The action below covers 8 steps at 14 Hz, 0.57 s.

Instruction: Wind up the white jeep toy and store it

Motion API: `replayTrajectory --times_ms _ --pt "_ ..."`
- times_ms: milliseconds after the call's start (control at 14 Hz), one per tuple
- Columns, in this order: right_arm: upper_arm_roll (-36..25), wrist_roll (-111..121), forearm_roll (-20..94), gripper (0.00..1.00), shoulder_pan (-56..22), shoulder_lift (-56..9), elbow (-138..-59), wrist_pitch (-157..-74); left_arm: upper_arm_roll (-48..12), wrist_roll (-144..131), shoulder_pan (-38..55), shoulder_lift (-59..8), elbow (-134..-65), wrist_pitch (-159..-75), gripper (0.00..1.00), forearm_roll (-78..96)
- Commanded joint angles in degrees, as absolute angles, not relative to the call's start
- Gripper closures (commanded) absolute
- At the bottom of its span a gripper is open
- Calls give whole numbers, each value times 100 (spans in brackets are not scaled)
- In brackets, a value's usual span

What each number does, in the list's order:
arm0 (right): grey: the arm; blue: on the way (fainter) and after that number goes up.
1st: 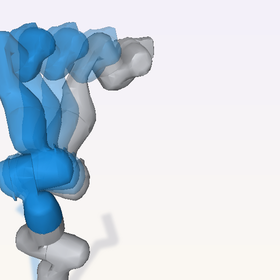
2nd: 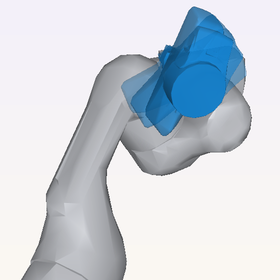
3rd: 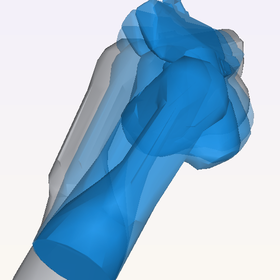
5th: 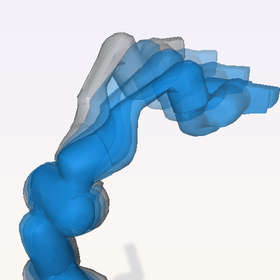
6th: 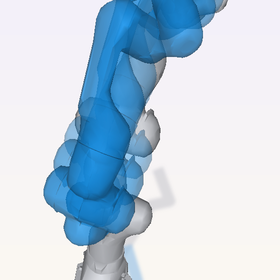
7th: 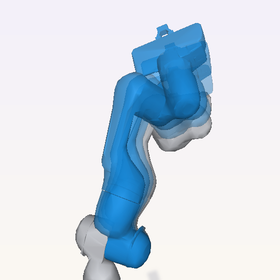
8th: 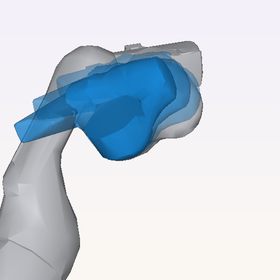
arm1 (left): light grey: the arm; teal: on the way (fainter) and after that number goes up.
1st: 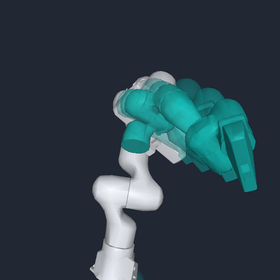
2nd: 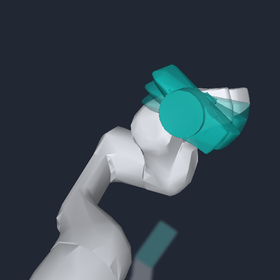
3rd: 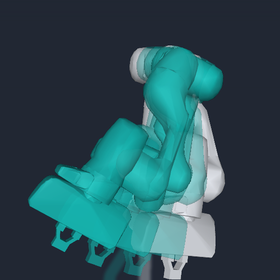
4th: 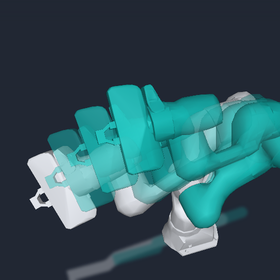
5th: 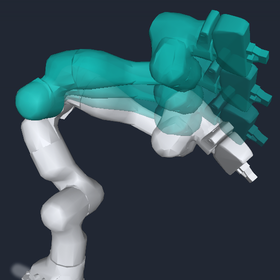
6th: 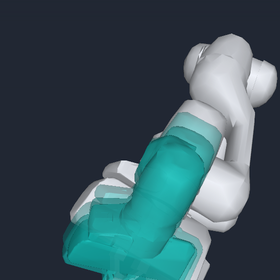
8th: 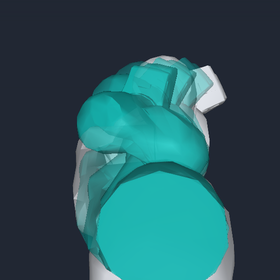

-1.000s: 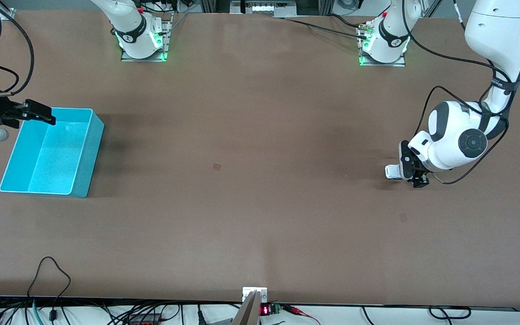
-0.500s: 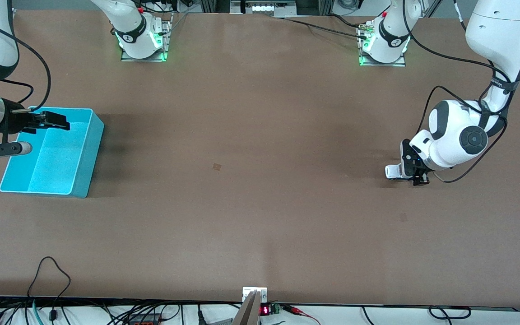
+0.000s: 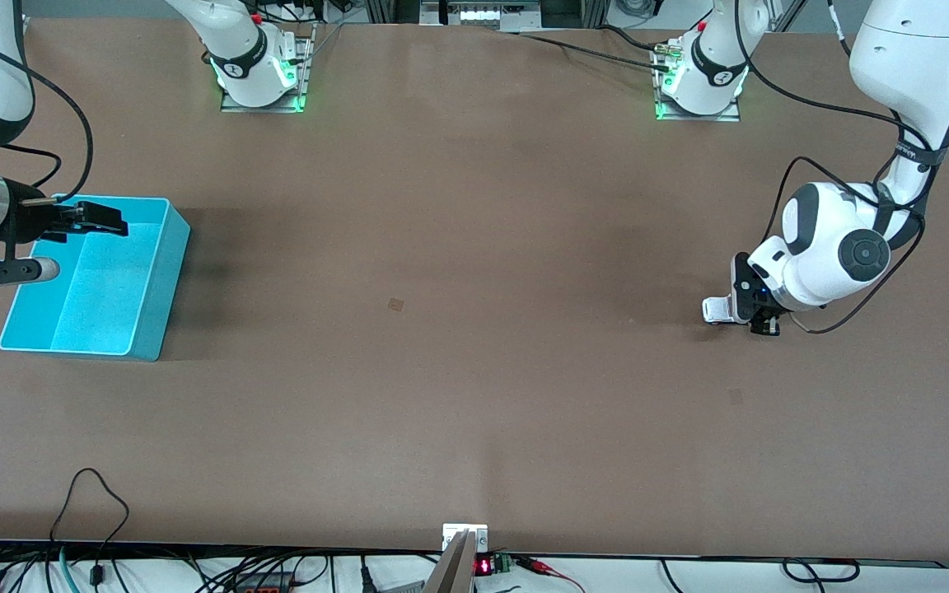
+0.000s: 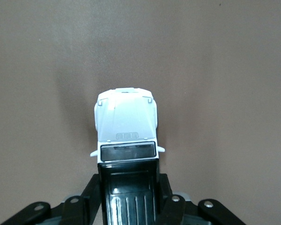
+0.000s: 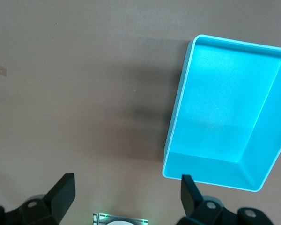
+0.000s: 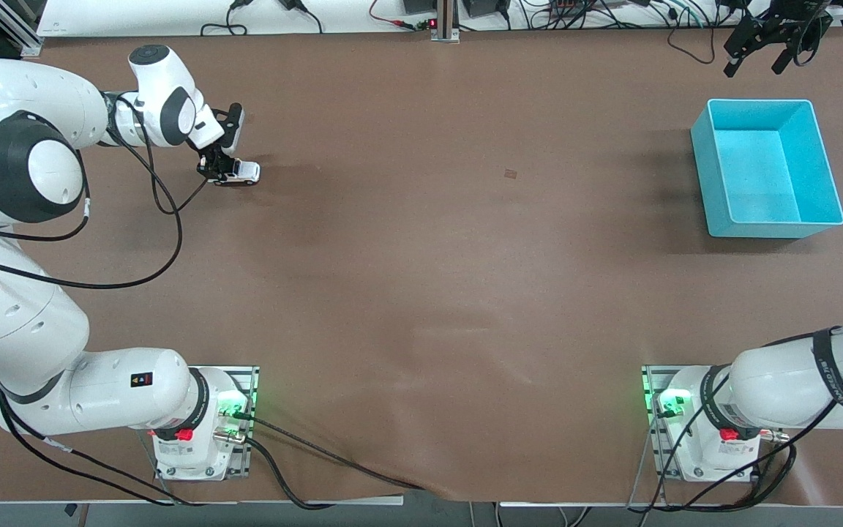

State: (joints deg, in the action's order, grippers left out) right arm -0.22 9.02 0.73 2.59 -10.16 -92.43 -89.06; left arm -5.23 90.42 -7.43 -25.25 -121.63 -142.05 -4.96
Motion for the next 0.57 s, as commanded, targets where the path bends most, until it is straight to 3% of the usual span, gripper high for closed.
replayTrajectory --times_ms 0,500 --pt "-18 949 176 0 272 -993 -9176 -8807 -571 9167 -826 -2522 -12190 -14256 52 -554" --pt "-18 940 176 0 272 -993 -9185 -8798 -571 9097 -940 -2558 -12182 -14265 60 -527"
